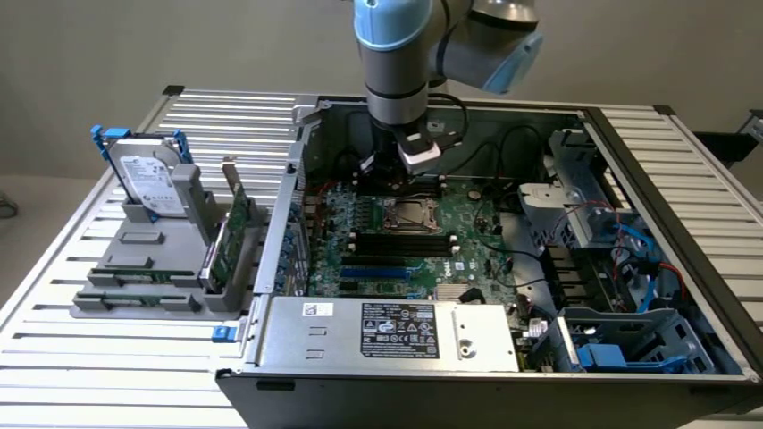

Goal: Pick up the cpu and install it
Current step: 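Close the cpu cover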

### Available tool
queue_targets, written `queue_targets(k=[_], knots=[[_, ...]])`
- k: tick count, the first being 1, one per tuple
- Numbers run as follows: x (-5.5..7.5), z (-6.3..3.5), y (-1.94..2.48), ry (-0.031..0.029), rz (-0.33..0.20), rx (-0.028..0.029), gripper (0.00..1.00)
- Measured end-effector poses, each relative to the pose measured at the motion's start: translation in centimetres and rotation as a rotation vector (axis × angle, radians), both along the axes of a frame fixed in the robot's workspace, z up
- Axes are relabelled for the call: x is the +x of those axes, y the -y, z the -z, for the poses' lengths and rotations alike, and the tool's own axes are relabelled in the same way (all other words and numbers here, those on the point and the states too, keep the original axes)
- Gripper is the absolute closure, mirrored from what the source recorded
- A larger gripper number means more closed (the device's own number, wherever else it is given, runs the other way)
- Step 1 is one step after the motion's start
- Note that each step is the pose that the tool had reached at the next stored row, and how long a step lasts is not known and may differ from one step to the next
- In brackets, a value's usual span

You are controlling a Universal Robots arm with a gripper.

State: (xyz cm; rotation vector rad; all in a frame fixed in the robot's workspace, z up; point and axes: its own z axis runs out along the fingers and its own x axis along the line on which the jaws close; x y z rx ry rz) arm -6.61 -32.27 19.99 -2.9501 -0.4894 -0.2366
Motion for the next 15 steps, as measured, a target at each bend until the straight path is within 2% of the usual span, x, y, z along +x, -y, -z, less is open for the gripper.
queue_targets(k=[15], knots=[[0.65, 0.04, -0.03, 0.0000, 0.000, -0.0048, 0.89]])
